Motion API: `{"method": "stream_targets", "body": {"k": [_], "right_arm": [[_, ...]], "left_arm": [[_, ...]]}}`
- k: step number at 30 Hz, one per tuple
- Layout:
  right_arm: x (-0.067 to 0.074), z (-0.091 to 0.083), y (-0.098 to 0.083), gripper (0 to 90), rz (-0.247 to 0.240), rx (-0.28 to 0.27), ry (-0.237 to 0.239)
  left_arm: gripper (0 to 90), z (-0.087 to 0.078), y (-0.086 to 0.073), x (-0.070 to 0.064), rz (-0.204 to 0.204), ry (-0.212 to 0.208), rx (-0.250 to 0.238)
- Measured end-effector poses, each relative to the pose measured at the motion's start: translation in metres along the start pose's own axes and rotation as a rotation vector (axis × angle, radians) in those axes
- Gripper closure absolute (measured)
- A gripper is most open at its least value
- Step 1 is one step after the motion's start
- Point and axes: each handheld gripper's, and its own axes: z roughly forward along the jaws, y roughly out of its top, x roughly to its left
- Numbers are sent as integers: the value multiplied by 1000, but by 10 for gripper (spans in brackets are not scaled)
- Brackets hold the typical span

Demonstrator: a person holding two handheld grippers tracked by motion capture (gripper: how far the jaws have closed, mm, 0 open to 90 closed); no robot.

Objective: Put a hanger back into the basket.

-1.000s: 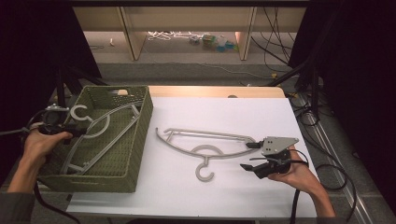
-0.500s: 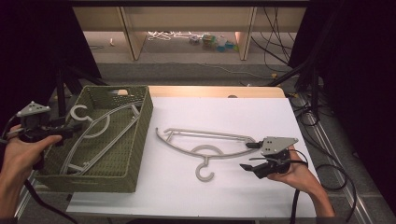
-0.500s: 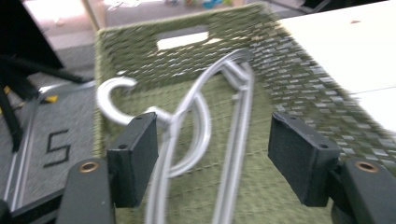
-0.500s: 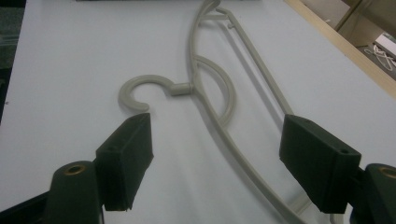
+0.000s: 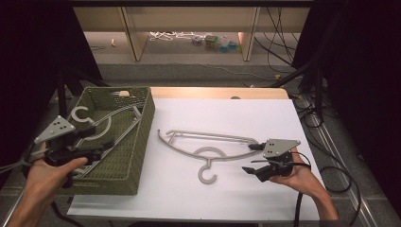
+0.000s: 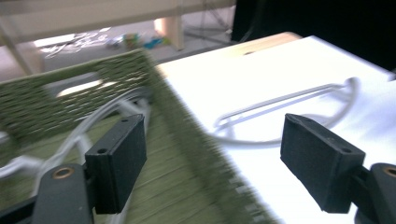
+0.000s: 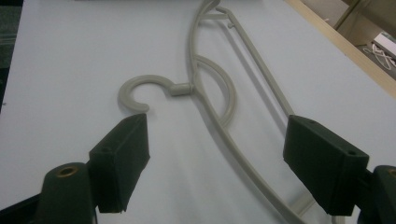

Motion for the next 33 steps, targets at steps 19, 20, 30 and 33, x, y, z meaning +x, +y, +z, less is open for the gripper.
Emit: {"method": "stream_targets", "body": {"k": [19,20,30,33], "right_arm": [[0,1,-2,226,1,4,-13],[0,0,-2,227,3,4,-14],[-3,-1,-4,223,15,-18,-13],[-3,-2,-5,222,17,-20,-15]], "left_arm": [[208,56,-35,-68,25,-148,-32],[208,58,-36,-70,27,-153,-37],[204,81,-58,-98,59,-202,-31],[193,86,-64,-100,69,-235,-29]]}}
